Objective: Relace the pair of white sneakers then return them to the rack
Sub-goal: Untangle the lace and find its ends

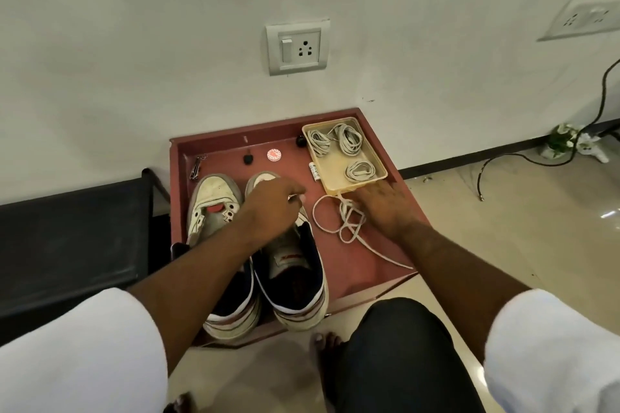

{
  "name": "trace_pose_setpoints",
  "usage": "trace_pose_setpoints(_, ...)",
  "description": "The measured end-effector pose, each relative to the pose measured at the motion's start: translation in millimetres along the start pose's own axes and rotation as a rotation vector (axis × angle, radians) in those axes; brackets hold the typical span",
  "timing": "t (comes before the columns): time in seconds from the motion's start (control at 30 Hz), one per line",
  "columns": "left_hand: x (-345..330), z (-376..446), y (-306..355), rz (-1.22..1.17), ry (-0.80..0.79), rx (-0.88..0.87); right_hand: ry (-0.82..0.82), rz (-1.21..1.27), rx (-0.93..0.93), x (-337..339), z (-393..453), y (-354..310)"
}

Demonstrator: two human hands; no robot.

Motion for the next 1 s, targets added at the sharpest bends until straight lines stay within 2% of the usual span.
trace_pose_setpoints(0.1,12,-9,2,-0.161,0.032,-0.013,0.298,0.073,0.035,64,-5,-10)
trace_pose_setpoints(0.17,29,-15,8,-0.308,0.086,-0.039,0.383,0.421,0.090,107,-12,-27)
trace_pose_setpoints(0.27,48,-25,16,-0.562,0.058,-0.087,0.285,1.107,0.134,144,-15,-72)
trace_pose_setpoints(0.37,73,-41,3,-0.755,0.104,-0.086,0.254,1.462,0.164,161,-13,-114)
trace_pose_setpoints(0.43,91,-58,-20,-0.815,0.166,-0.039,0.217,1.549,0.142,155,-10,-131)
trace_pose_setpoints(0.53,114,-77,-69,-0.998,0.289,0.096,0.036,1.554,0.075,124,-3,-142)
trace_pose_setpoints(0.63,130,-93,-120,-1.196,0.526,0.248,-0.074,1.447,0.041,100,5,-140)
trace_pose_setpoints(0.7,129,-98,-153,-1.138,0.674,0.425,-0.133,1.407,0.036,90,10,-141)
trace_pose_setpoints(0.73,128,-99,-165,-1.018,0.708,0.502,-0.161,1.417,0.031,86,11,-144)
trace_pose_setpoints(0.8,134,-94,-165,-0.474,0.663,0.533,-0.182,1.491,0.007,79,14,-148)
trace_pose_setpoints(0.83,132,-84,-154,-0.238,0.575,0.434,-0.179,1.538,-0.005,76,17,-149)
trace_pose_setpoints(0.87,123,-73,-136,-0.139,0.474,0.294,-0.168,1.573,-0.009,76,20,-152)
trace_pose_setpoints(0.93,98,-57,-98,-0.185,0.279,0.045,-0.134,1.619,0.017,79,27,-155)
trace_pose_setpoints(1.0,81,-52,-76,-0.277,0.208,-0.045,-0.119,1.635,0.025,81,31,-156)
Point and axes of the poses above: each hand's wrist, its own z-axis towards the middle knuckle, its own x-axis out of the back of the hand, y = z × x, the point moved 9 cm from there along z, towards the middle knuckle, and after that the axes turned 4 degrees about x, right-handed, at the moved point
